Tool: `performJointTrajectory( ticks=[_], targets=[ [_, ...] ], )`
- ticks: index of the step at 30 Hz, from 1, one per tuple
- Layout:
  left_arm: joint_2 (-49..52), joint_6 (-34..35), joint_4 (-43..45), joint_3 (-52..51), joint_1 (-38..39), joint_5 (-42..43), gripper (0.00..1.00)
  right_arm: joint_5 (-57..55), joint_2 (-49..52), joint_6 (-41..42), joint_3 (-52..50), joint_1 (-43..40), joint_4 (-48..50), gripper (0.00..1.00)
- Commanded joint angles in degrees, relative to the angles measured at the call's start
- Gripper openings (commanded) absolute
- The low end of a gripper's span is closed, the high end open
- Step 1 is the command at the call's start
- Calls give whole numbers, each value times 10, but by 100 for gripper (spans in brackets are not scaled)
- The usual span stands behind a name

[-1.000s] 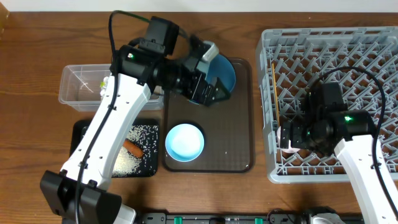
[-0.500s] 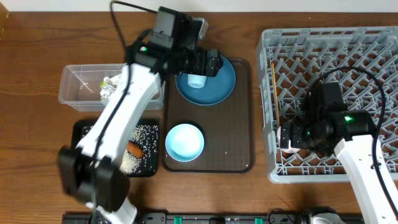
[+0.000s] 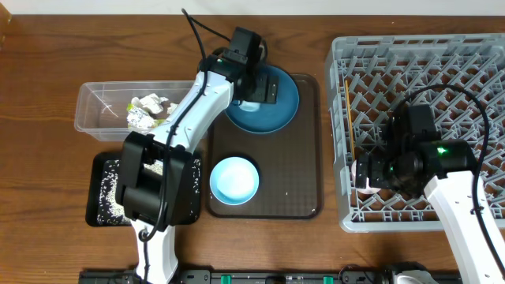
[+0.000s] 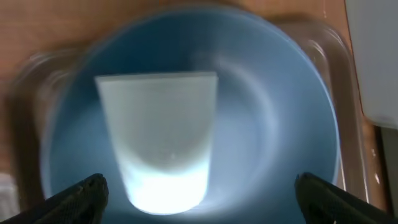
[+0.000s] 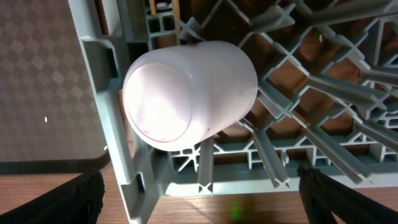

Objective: Sort waste into correct bins and load items into the dishwasher rack
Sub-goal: 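Reach the left gripper to the light-blue cup on the blue plate, then grasp the light-blue cup with the left gripper and lift it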

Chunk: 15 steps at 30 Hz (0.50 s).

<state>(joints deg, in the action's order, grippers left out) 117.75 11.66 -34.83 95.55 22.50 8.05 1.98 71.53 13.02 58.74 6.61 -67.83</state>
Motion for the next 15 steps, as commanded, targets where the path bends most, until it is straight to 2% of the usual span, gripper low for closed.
performJointTrajectory(
  ticks=[1,9,15],
  targets=[
    [-3,-10,24,2,-2,-43,98,4,0,7,-1,-2,2,99],
    [11,-104,101,2,-2,-43,98,4,0,7,-1,-2,2,99],
    [59,-132,146,2,-2,-43,98,4,0,7,-1,-2,2,99]
  ],
)
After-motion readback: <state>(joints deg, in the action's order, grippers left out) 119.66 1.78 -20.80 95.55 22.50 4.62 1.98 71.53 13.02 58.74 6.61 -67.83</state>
